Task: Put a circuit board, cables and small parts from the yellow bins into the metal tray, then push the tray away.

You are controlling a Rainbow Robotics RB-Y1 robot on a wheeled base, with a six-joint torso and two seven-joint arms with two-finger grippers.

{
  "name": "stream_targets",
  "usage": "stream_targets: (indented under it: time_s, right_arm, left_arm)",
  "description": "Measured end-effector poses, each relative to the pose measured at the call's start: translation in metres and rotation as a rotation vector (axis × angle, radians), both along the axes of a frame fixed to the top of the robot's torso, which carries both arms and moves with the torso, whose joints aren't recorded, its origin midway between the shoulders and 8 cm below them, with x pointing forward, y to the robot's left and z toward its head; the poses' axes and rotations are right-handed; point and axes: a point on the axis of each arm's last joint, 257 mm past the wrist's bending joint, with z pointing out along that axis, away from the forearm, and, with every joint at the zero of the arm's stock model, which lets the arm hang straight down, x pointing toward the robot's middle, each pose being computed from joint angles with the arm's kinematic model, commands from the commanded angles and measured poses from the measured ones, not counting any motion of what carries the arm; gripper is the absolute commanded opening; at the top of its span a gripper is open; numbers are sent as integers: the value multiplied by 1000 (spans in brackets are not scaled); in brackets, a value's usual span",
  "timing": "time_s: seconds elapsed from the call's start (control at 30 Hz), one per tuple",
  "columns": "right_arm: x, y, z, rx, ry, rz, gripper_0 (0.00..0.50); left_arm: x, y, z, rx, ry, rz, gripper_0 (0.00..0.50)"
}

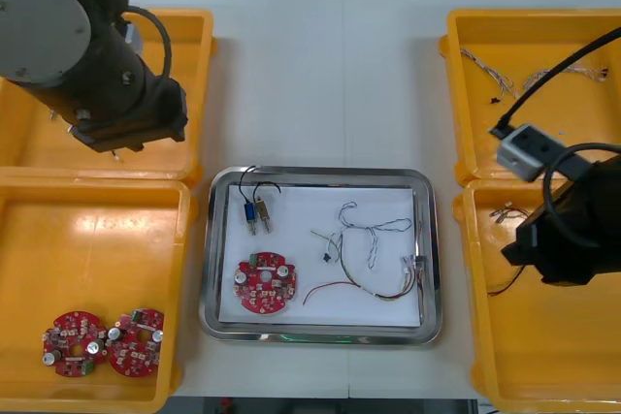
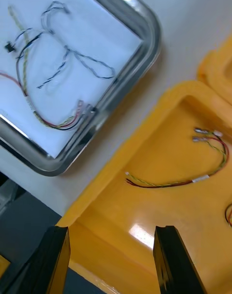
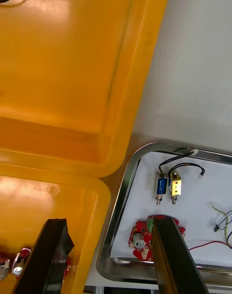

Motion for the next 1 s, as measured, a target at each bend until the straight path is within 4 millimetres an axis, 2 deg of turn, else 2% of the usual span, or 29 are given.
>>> stream_targets:
  time_s: [0.23,0.5,0.63,1.0]
  right_arm:
    - [-16,45,-17,-59,36,198,500]
    - [-26,70,-36,-118,46,321,500]
    - [-30,91,-46,-142,31,401,500]
    - [-41,137,-80,-187,38,587,500]
  left_arm:
    - [-2,30,10,-63,-22,71,500]
    - [-6,65,7,-15,-27,15,500]
    - [-8,81,7,1,-36,-14,500]
    - [-15,119,8,-24,-56,32,500]
